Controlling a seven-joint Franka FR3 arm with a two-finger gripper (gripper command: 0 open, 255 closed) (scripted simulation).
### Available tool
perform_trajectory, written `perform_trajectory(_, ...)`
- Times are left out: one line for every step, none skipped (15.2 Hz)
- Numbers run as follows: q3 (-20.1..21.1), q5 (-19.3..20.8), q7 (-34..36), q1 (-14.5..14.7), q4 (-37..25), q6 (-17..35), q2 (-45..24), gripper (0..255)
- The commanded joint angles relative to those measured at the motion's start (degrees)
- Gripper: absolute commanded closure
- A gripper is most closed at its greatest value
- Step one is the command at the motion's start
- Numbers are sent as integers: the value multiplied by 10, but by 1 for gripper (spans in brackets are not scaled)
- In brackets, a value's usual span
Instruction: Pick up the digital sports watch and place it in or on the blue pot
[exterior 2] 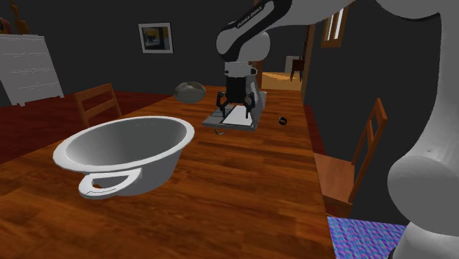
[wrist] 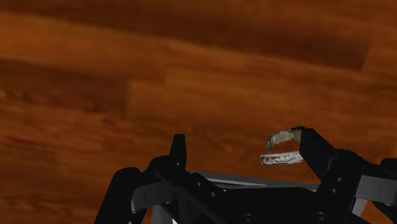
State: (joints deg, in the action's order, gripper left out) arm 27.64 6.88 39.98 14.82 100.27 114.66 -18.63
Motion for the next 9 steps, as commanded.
perform_trajectory(-4,23,23,21,-56,-6,-51,0)
perform_trajectory(-7,33,32,32,-84,-11,-74,0)
perform_trajectory(-10,42,40,44,-114,-16,-98,0)
perform_trajectory(-13,51,48,56,-145,-22,-122,0)
perform_trajectory(-17,57,53,66,-171,-28,-142,0)
perform_trajectory(-18,58,54,67,-167,-22,-144,0)
perform_trajectory(-18,59,55,67,-163,-15,-146,0)
perform_trajectory(-19,60,55,67,-159,-9,-149,0)
perform_trajectory(-20,62,56,67,-155,-3,-151,0)
